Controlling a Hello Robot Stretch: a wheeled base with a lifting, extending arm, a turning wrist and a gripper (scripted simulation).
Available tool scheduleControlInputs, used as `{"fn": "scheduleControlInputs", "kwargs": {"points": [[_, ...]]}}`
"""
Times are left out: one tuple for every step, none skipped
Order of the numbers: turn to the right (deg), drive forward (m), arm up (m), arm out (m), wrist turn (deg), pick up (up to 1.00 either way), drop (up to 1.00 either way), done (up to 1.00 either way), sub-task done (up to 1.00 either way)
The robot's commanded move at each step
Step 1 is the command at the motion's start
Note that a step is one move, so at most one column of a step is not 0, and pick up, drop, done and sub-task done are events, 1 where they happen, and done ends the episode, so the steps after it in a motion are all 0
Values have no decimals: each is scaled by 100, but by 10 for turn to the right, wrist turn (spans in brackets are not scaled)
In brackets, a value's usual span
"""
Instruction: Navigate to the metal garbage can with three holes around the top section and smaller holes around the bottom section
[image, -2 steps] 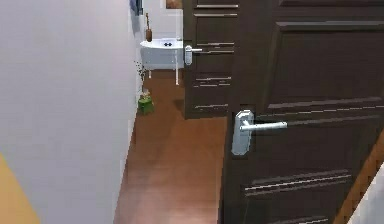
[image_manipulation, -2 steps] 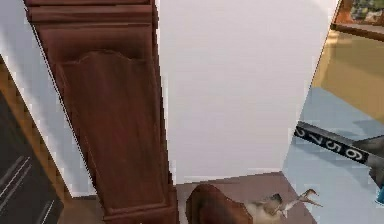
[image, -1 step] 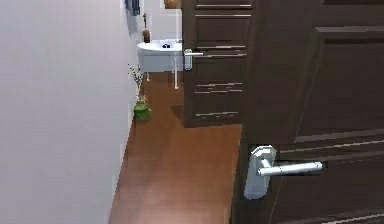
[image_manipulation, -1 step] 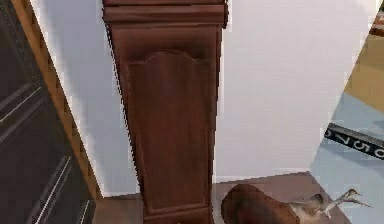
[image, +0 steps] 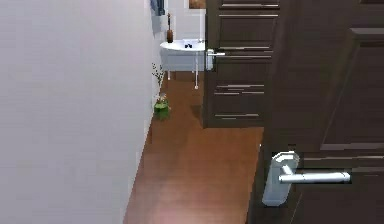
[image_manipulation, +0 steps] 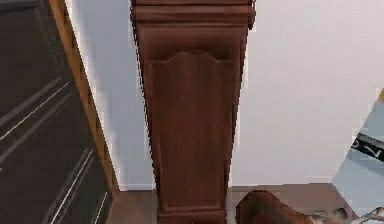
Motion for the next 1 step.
{"fn": "scheduleControlInputs", "kwargs": {"points": [[0, 75, 0, 0, 0, 0, 0, 0, 0]]}}
